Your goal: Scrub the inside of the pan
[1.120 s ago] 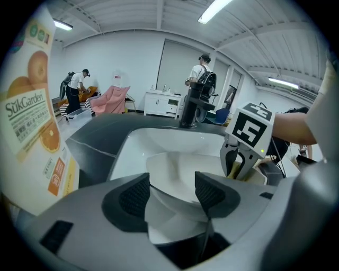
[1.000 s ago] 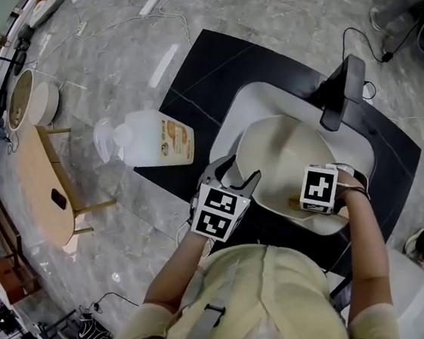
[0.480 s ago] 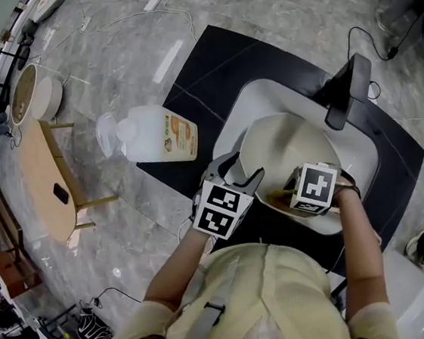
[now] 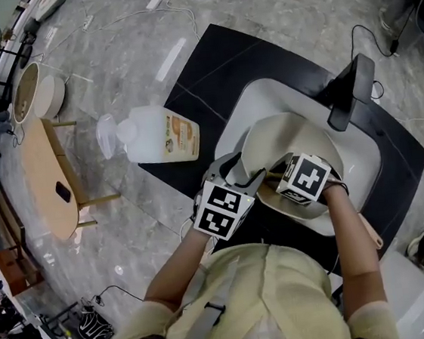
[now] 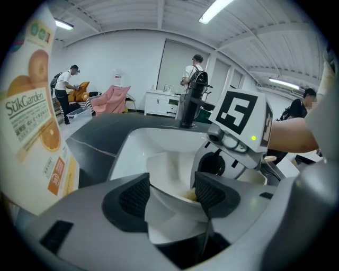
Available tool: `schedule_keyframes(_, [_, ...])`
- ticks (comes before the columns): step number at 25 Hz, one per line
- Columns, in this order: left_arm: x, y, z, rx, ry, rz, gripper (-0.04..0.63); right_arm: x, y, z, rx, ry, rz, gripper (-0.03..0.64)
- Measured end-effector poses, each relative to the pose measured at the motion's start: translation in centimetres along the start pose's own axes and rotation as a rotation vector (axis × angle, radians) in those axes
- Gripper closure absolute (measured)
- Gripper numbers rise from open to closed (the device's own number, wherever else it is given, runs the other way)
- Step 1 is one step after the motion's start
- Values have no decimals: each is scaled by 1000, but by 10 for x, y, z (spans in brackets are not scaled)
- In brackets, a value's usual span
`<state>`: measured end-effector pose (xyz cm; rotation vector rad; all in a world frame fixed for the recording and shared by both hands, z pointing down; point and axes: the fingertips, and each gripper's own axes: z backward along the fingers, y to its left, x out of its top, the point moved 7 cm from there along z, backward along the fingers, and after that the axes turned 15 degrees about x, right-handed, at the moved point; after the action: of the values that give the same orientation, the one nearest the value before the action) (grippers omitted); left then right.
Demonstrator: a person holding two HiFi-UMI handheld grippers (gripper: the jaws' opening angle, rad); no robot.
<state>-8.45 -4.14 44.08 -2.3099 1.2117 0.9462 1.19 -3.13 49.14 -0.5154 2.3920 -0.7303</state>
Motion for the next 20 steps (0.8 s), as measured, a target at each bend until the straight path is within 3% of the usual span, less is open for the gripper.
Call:
schedule_keyframes(7, [1, 0, 0, 0, -2, 7, 325, 11, -21, 4, -87, -133, -49, 540])
schedule_keyframes(20, [1, 0, -1, 10, -3, 3, 326, 7, -46, 7, -264, -231, -129, 540])
